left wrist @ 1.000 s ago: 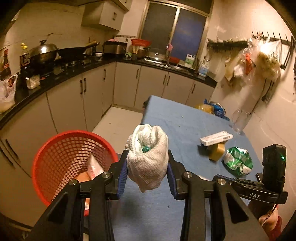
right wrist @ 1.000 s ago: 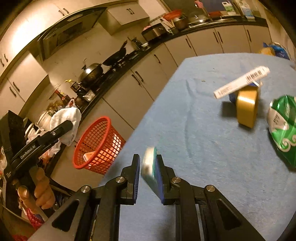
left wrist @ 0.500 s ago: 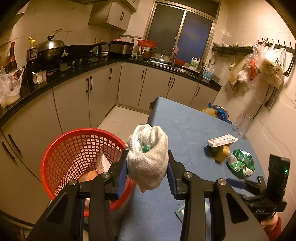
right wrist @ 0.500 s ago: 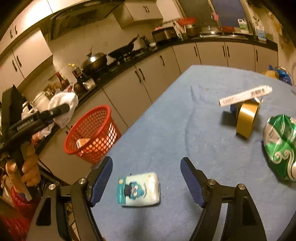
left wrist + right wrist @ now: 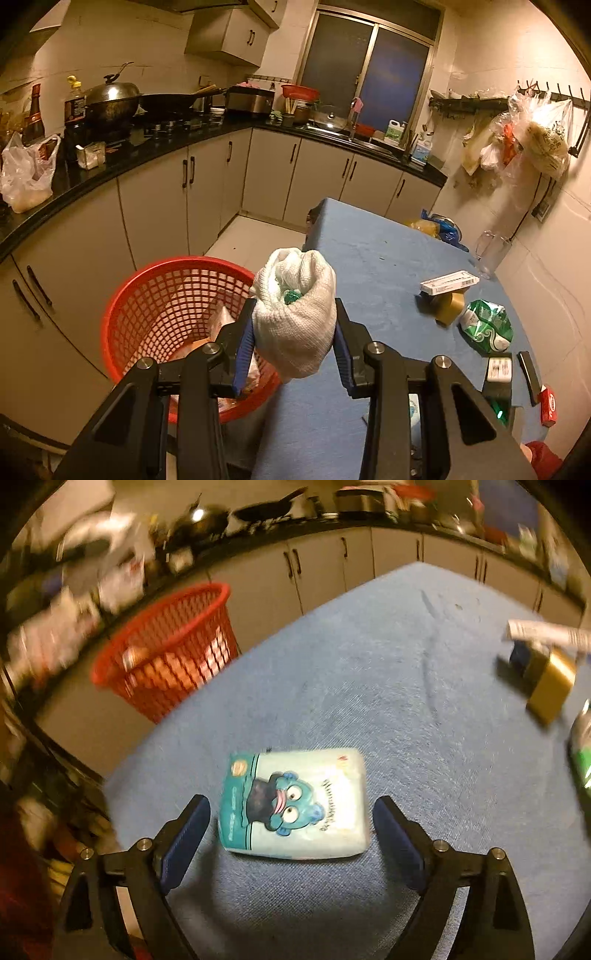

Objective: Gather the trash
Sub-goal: 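Carry the white cloth to the red basket with the left tool while the right tool grasps the tissue pack, then open the left tool to drop the cloth in the basket while the right tool drops the tissue pack there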

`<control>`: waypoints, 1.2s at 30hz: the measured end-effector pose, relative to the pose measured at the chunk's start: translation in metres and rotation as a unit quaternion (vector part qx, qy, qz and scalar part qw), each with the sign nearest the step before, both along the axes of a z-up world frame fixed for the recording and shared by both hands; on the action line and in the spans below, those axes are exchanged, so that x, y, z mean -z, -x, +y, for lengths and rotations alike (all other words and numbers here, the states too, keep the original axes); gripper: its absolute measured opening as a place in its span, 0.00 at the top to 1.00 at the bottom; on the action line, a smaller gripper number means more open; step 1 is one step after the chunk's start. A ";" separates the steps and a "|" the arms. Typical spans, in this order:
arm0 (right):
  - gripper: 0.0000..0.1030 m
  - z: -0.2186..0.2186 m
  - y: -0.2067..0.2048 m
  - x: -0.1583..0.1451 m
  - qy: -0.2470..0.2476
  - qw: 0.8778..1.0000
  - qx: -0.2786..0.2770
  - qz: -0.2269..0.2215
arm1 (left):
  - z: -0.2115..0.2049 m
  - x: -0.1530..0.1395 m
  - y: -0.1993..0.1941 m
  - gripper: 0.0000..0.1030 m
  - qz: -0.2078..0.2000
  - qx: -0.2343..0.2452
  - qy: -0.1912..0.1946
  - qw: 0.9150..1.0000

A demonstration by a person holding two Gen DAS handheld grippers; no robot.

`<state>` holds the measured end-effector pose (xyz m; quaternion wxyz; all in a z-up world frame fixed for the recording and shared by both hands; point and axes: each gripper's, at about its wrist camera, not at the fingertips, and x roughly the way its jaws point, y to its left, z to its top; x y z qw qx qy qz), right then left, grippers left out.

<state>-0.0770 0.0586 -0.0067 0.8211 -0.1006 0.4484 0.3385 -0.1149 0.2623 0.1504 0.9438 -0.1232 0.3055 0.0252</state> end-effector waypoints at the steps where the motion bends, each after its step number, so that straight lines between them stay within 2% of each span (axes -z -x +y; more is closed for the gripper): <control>1: 0.10 0.004 0.003 0.001 0.014 1.000 -0.001 -0.011 | 0.003 0.000 0.001 0.64 0.000 -0.004 0.000 1.000; 3: 0.25 0.008 0.008 0.002 0.042 0.998 0.000 -0.040 | 0.009 0.001 0.003 0.64 0.001 -0.009 0.001 1.000; 11: 0.26 -0.008 -0.001 -0.007 -0.009 1.000 0.015 -0.004 | 0.034 0.009 0.012 0.64 0.010 -0.031 0.001 0.999; 18: 0.25 -0.006 -0.018 -0.056 -0.106 0.994 0.003 0.012 | 0.060 0.022 0.012 0.64 0.028 -0.052 0.012 0.998; 23: 0.25 0.028 -0.031 -0.091 -0.158 0.987 -0.028 0.019 | 0.072 0.031 0.009 0.64 0.043 -0.055 0.012 0.997; 27: 0.25 0.064 -0.046 -0.106 -0.204 0.977 -0.044 0.053 | 0.081 0.040 0.009 0.64 0.052 -0.060 0.010 0.997; 32: 0.25 0.105 -0.065 -0.104 -0.241 0.963 -0.055 0.109 | 0.093 0.057 0.003 0.64 0.070 -0.062 0.011 0.996; 36: 0.23 0.141 -0.077 -0.093 -0.248 0.956 -0.054 0.143 | 0.102 0.069 -0.002 0.60 0.079 -0.064 0.014 0.995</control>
